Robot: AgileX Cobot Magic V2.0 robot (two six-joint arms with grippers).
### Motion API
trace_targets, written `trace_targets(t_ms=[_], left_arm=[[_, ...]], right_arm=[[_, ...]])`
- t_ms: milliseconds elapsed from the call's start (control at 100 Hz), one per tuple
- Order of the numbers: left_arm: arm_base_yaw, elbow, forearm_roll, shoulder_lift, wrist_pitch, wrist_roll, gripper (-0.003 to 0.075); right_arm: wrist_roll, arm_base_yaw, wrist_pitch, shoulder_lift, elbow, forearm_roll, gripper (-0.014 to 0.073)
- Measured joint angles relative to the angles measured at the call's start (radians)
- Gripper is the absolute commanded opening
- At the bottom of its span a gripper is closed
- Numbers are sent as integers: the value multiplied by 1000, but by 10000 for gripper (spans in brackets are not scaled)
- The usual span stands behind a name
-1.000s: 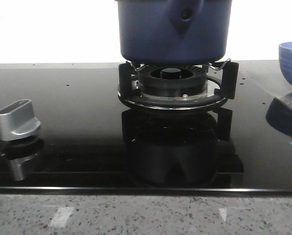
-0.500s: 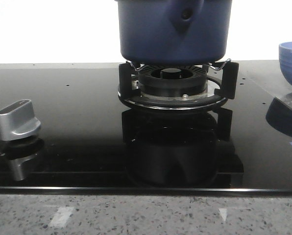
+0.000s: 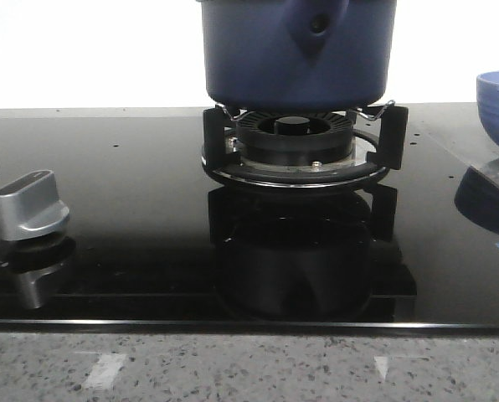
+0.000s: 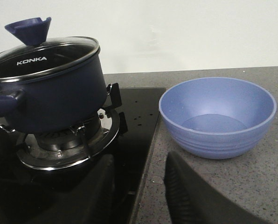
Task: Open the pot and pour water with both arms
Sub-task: 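Grasp the blue knob of the pot's glass lid with the left gripper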
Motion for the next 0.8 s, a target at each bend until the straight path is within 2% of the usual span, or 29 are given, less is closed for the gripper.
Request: trace_targets(t_ms=[110,330,530,800], left_arm=[[-18,0,-94,0,3,106,276],[-27,0,-223,0,45,235,287],[-27,-13,-349,2,45,342,287],[-27,-80,-391,80,61,361,274]], right_arm=[[0,0,0,6,-18,2,252],[0,0,-2,47,-74,5,365],[0,0,-2,69,-78,5,366],[0,0,-17,71,-78,5,363]])
